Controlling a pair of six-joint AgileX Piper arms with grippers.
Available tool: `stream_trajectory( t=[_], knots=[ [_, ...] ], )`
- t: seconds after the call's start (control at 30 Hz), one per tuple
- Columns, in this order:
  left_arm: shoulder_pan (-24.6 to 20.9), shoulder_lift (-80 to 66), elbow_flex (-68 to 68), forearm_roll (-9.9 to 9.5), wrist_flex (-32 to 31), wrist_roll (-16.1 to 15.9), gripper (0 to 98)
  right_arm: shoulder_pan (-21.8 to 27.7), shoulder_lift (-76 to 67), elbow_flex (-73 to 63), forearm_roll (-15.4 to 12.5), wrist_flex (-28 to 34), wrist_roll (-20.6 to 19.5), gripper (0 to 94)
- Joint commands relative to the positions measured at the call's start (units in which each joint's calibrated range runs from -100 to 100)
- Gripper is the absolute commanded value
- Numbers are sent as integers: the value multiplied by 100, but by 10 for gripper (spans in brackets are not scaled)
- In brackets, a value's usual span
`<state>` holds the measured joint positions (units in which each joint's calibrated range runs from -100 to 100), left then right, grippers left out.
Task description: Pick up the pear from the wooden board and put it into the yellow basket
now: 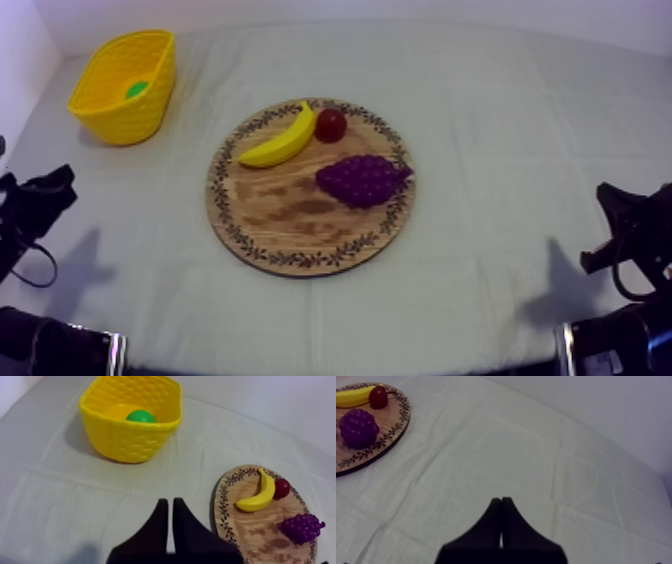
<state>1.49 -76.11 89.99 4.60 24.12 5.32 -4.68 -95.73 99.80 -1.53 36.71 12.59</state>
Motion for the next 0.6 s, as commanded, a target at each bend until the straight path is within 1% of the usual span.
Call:
stream_trajectory(
  t=[0.0,0.13,0.2,0.27,0.37,0.47,0.57],
  knots=[
    [46,-609,301,-219,-28,212,2,1,-3,-2,-1,-1,0,2],
    [88,-1240,725,-465,-47,454,1,1,-3,-2,-1,-1,0,2],
    [90,-1512,854,-564,142,555,1,1,-3,-2,-1,-1,-1,2],
    [102,-1734,895,-617,395,499,1,1,-3,-2,-1,-1,-1,2],
    [122,-1986,914,-661,613,439,1,1,-3,-2,-1,-1,-1,2],
    [134,-2225,876,-686,918,346,1,1,-3,-2,-1,-1,-1,2],
    [138,-2333,837,-694,1094,245,1,1,-3,-2,-1,-1,-1,2]
  ],
)
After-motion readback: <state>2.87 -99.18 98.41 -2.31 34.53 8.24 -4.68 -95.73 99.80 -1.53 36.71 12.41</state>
